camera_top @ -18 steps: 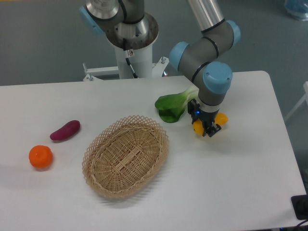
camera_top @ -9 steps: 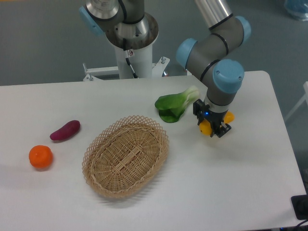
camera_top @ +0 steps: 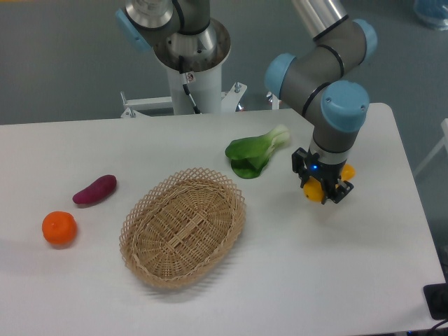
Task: Pick up the mango from the table
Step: 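Lift the grasped mango up off the table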
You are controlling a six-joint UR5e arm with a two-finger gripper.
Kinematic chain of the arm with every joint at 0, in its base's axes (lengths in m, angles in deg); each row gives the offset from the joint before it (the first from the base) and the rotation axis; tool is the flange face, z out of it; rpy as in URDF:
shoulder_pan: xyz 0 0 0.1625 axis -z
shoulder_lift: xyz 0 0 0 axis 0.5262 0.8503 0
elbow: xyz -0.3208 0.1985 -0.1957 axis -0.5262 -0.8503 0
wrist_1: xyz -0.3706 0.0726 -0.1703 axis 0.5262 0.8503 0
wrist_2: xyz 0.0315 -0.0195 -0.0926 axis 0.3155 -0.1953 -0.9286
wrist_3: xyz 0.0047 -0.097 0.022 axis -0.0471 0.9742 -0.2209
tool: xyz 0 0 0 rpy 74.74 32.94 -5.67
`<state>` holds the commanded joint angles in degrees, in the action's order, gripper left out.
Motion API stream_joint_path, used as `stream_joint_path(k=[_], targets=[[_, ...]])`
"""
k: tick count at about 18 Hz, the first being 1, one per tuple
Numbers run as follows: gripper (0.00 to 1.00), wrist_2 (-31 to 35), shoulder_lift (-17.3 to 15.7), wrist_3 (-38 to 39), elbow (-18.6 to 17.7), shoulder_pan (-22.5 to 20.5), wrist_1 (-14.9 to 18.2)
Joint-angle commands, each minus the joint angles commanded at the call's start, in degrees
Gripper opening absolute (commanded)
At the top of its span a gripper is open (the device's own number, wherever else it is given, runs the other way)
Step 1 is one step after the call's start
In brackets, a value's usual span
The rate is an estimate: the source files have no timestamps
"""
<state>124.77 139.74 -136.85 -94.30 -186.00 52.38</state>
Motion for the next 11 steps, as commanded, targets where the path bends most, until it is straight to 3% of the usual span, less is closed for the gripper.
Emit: stream_joint_path(k=[5,11], targets=[[0.52,-0.1,0.2,2.9,0.4,0.0,-0.3],[0.55,-0.1,2.1,3.9,4.3,0.3,-0.7]])
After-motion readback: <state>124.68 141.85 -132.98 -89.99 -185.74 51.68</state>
